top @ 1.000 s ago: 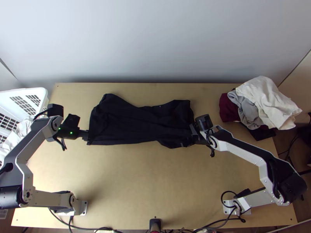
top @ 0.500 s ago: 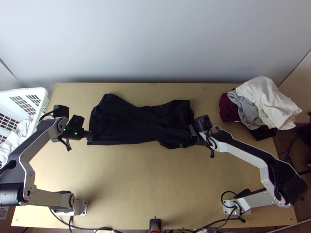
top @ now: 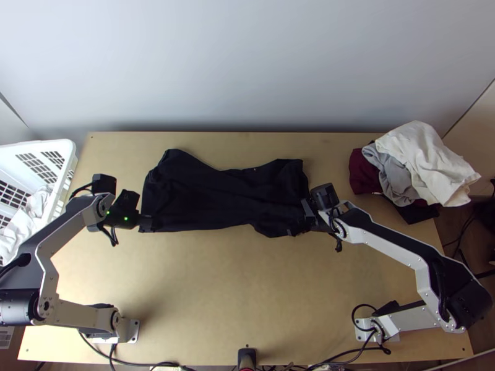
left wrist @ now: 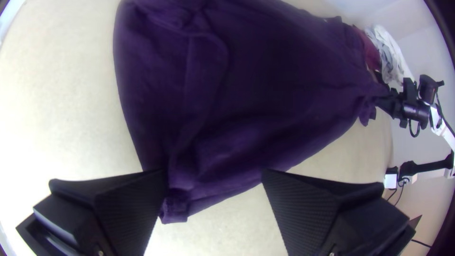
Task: Fold the t-shirt
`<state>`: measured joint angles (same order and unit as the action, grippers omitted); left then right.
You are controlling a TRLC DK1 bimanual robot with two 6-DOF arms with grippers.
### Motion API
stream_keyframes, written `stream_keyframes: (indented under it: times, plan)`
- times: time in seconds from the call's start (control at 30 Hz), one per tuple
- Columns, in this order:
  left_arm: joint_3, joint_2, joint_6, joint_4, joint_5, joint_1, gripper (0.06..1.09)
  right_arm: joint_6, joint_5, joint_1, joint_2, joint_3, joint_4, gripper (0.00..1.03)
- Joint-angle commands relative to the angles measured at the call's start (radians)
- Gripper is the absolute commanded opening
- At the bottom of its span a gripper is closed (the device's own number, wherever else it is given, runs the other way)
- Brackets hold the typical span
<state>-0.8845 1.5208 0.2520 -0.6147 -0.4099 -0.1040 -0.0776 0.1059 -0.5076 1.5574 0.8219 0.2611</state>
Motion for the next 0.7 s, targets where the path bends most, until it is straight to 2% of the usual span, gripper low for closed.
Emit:
stream_keyframes:
  times: [0.0, 0.1, 0.13, 0.17, 0.2, 0.23, 0.27, 0.3, 0.33, 0.5, 0.6, 0.67]
  plan:
    - [0.039, -0.037, 0.020, 0.006, -0.006, -0.020, 0.58, -0.004, 0.000, 0.003, -0.003, 0.005, 0.001, 0.03]
    - [0.039, -0.022, 0.004, 0.035, -0.006, -0.030, 0.14, -0.017, 0.000, -0.002, -0.003, 0.003, 0.000, 0.03]
    - [0.041, -0.011, -0.013, 0.050, -0.006, -0.036, 0.10, -0.022, 0.000, -0.006, -0.003, 0.002, 0.000, 0.03]
    - [0.042, -0.008, -0.023, 0.061, -0.007, -0.048, 0.10, -0.024, 0.000, -0.014, -0.005, 0.000, 0.000, 0.04]
    - [0.042, -0.008, -0.037, 0.072, -0.009, -0.054, 0.10, -0.027, 0.000, -0.022, -0.005, -0.001, 0.001, 0.11]
    - [0.038, -0.010, -0.051, 0.078, -0.009, -0.062, 0.10, -0.039, 0.000, -0.026, -0.005, -0.001, 0.003, 0.26]
    - [0.033, -0.011, -0.057, 0.078, -0.009, -0.068, 0.10, -0.059, 0.000, -0.026, -0.005, -0.006, 0.006, 0.49]
    - [0.030, -0.014, -0.062, 0.078, -0.010, -0.072, 0.10, -0.077, 0.000, -0.025, -0.005, -0.012, 0.010, 0.80]
    - [0.025, -0.017, -0.072, 0.078, -0.010, -0.074, 0.10, -0.091, 0.000, -0.023, -0.003, -0.017, 0.023, 1.00]
    - [0.036, -0.016, -0.091, 0.075, -0.012, -0.072, 0.10, -0.110, 0.000, -0.037, -0.054, -0.036, 0.055, 1.00]
    - [0.044, -0.016, -0.120, 0.073, -0.013, -0.066, 0.10, -0.168, 0.002, -0.020, -0.109, -0.026, 0.056, 1.00]
    - [0.055, -0.024, -0.131, 0.076, -0.013, -0.056, 0.10, -0.212, 0.035, -0.008, -0.140, -0.024, 0.069, 1.00]
